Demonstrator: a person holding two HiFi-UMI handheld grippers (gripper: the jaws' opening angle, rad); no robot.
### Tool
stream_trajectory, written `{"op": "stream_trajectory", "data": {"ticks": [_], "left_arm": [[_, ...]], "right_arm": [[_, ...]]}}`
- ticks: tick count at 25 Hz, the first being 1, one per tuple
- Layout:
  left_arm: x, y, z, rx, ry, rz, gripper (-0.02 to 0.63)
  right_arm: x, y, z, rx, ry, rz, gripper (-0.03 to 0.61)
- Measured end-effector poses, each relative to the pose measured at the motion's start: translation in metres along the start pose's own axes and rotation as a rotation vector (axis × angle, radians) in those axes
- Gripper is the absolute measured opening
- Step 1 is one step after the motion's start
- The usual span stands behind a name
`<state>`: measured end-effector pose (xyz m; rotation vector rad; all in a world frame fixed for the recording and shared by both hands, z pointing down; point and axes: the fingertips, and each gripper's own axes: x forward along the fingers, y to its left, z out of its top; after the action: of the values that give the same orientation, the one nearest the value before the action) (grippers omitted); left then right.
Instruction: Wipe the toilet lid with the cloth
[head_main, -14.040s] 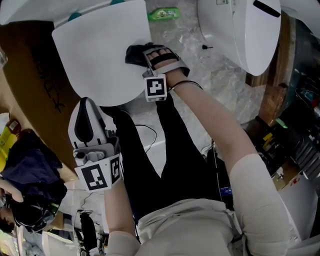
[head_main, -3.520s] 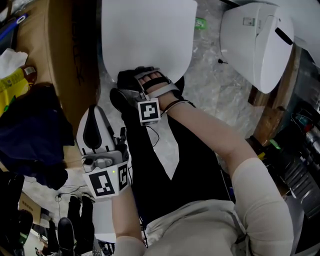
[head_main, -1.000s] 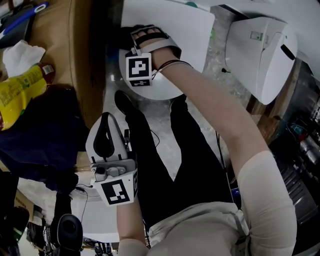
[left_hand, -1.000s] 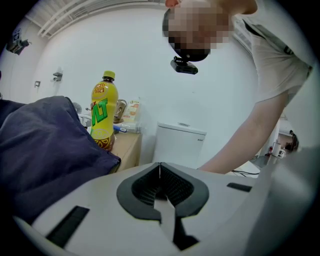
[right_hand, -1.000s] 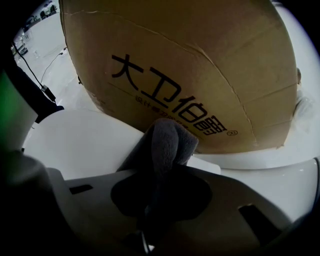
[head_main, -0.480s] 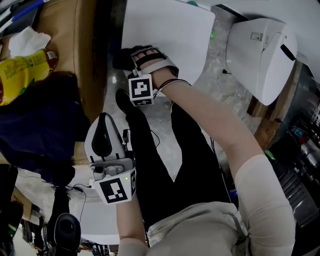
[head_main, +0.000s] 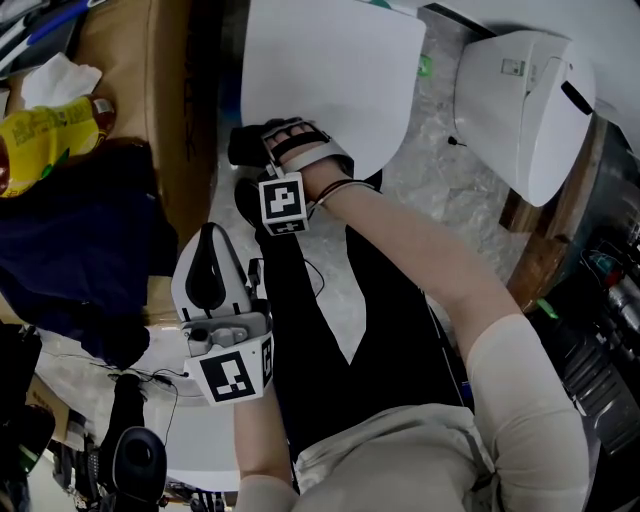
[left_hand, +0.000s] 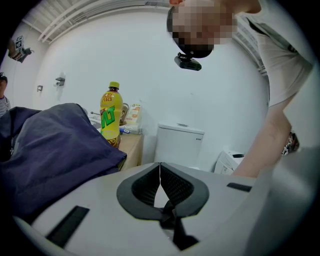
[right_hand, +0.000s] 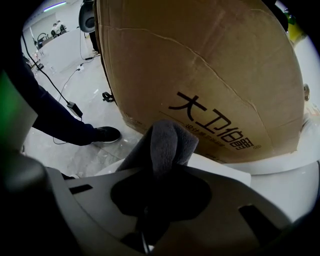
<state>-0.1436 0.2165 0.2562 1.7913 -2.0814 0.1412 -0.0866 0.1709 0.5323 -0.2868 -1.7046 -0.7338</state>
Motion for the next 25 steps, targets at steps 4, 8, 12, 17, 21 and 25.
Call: {"op": "stream_trajectory", "data": {"ticks": [4,8,12,17,21,25], "left_arm": [[0.001,-0.001,-0.001,-0.010,0.001,-0.011,0.015],[0.001,0.002,-0.001,-0.006,0.003,-0.005,0.015],[0.006,0.002,0.001,-0.004,-0.006,-0.001,0.015],[0.013,0.002,0.009,-0.003,-0.021,0.004,0.015],[0.020,0.003,0.012,-0.006,-0.025,0.006,0.015],[0.027,0.002,0.015,-0.014,-0.031,0.009,0.015]], "right_arm": [[-0.005,0.011,0.000,0.054,-0.009,0.049,0.066],[-0.021,-0.007,0.003,0.236,-0.081,0.001,0.067],[-0.061,-0.049,-0.003,0.457,-0.194,-0.149,0.066],[-0.135,-0.097,-0.011,0.754,-0.374,-0.309,0.066],[-0.191,-0.115,-0.020,0.980,-0.515,-0.375,0.067],[-0.234,-0.118,-0.027,1.122,-0.630,-0.457,0.067]]}}
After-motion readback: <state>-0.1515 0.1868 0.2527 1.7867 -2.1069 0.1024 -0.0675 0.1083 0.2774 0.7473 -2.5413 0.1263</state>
